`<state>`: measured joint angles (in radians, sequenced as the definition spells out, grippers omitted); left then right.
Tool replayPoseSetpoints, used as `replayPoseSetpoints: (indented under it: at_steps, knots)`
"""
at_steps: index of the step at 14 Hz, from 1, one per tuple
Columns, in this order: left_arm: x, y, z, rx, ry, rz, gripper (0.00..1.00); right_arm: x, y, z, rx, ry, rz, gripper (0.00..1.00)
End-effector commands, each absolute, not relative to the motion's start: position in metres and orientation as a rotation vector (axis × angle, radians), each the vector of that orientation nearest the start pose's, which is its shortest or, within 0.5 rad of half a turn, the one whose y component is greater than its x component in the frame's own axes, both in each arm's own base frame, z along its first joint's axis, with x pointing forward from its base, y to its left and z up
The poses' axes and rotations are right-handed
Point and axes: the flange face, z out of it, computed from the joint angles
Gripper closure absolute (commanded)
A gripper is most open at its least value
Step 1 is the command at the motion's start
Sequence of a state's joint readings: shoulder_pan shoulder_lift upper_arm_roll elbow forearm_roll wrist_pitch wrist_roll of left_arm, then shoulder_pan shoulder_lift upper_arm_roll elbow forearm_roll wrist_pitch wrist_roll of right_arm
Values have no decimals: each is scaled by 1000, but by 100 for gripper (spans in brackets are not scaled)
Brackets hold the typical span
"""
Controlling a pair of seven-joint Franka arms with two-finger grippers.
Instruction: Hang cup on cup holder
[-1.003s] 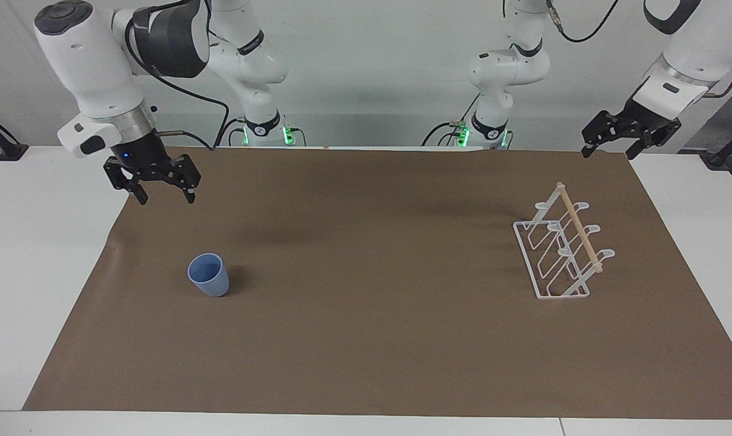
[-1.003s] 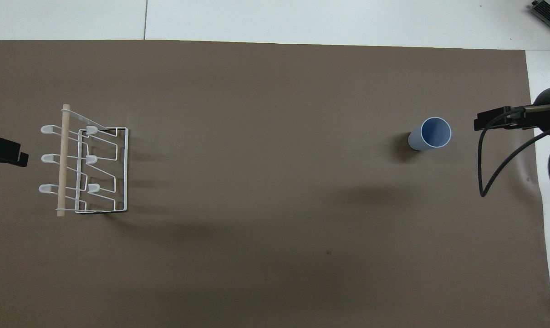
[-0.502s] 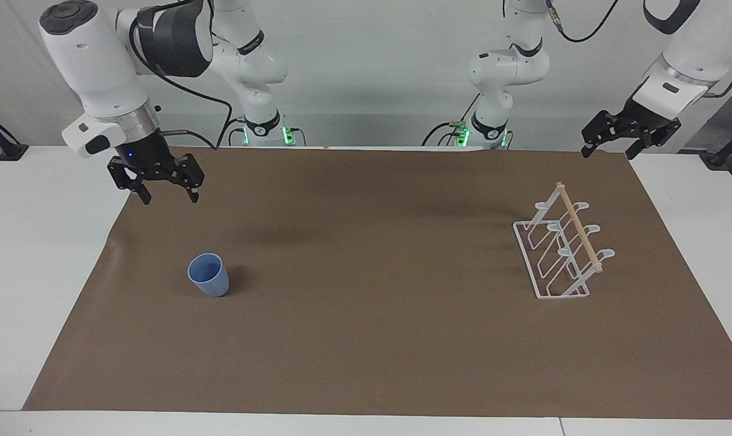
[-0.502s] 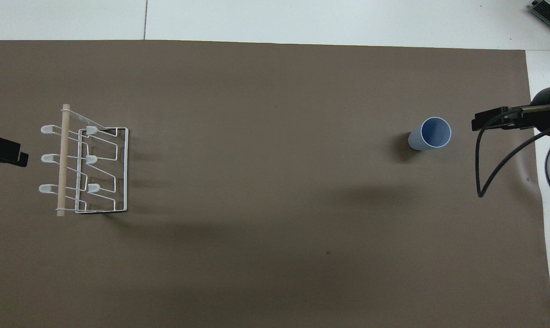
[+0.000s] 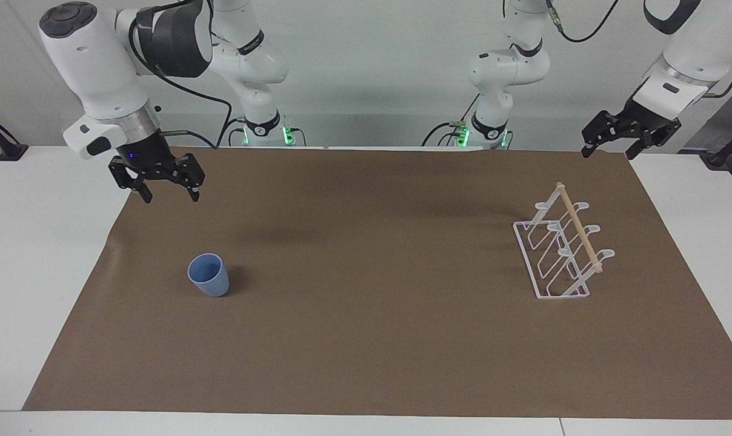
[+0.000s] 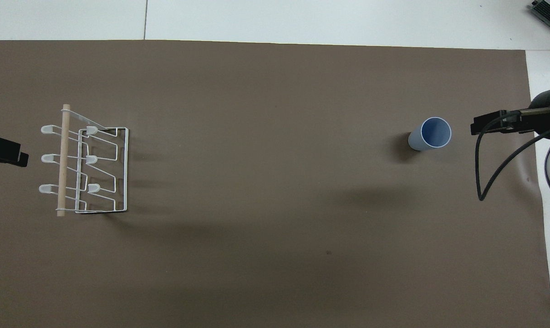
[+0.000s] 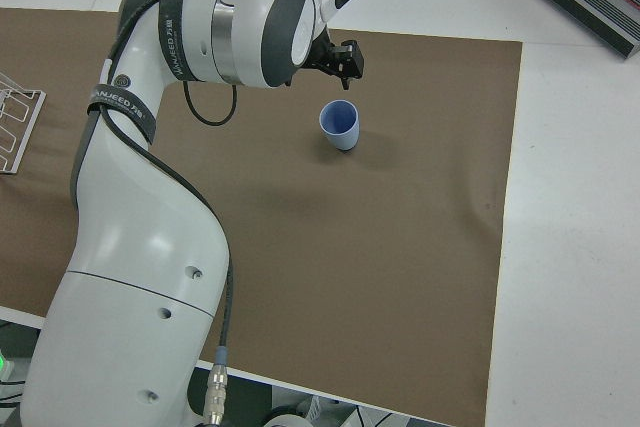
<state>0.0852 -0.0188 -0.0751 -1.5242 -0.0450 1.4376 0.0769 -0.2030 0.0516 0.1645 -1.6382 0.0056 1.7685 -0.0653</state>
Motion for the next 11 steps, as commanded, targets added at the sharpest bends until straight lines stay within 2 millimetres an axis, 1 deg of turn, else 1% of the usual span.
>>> replayPoseSetpoints:
  at_steps: [1, 4, 5, 6, 7, 8, 10, 11]
  knots:
    - [526, 0, 650, -3184, 129, 92, 0, 578, -23, 584, -3135, -13, -131, 0]
    - [528, -11, 656, -3183, 161, 42, 0, 579, -23, 584, -3136, -14, -145, 0]
    - [532, -13, 658, -3182, 167, -4, 0, 579, -23, 582, -3135, -13, -141, 0]
    - [531, -16, 659, -3181, 174, -5, 0, 580, -22, 575, -3134, -11, -155, 0]
    - [530, -23, 658, -3181, 197, 8, 0, 581, -21, 575, -3134, -13, -205, 0]
    - [530, -24, 658, -3179, 199, 13, 0, 583, -21, 570, -3134, -18, -243, 0]
    - [530, -28, 660, -3177, 209, 9, 0, 584, -25, 546, -3134, -36, -261, 0]
    - [530, -27, 661, -3175, 206, 4, 0, 585, -25, 541, -3133, -41, -273, 0]
